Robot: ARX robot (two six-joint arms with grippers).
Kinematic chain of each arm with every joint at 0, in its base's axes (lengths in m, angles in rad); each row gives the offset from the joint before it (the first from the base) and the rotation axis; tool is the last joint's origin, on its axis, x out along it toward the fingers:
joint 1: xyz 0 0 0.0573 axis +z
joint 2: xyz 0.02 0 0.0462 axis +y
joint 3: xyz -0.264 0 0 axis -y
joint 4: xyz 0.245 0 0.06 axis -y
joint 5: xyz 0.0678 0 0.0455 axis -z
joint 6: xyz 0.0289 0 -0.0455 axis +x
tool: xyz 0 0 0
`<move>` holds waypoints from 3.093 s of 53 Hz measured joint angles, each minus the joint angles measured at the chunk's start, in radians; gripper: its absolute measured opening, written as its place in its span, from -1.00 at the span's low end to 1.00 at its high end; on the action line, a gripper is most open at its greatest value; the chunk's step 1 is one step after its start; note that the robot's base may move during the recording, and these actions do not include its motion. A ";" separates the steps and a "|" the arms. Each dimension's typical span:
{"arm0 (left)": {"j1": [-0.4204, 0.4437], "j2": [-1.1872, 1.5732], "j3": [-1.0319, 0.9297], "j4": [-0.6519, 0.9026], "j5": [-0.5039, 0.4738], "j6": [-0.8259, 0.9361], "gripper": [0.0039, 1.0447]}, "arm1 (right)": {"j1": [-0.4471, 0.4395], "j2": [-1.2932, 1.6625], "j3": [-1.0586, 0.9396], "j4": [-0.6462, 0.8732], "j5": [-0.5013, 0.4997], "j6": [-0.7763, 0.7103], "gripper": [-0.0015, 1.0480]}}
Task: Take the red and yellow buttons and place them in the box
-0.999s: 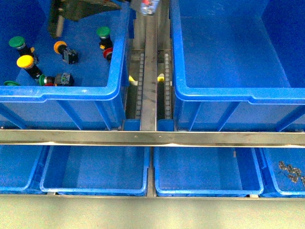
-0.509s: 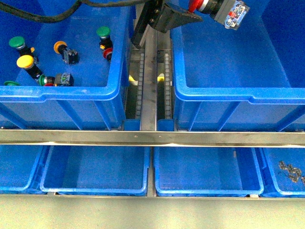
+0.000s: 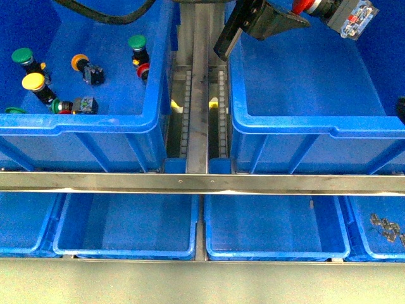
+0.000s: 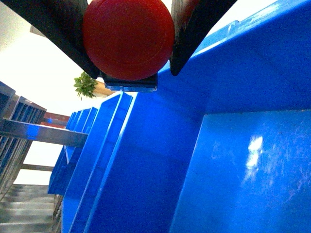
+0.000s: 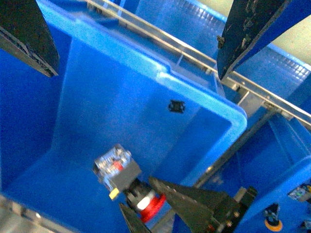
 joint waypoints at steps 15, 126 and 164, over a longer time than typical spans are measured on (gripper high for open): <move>-0.008 -0.005 0.017 -0.013 0.007 -0.002 -0.35 | 0.001 0.497 0.162 0.389 -0.008 -0.203 0.87; 0.193 -0.358 -0.383 0.057 -0.240 0.553 0.85 | -0.153 0.781 0.302 0.571 -0.026 -0.442 -0.29; 0.470 -0.790 -1.231 0.880 -0.612 1.155 0.01 | -0.214 0.181 0.127 0.097 0.077 -0.119 -0.30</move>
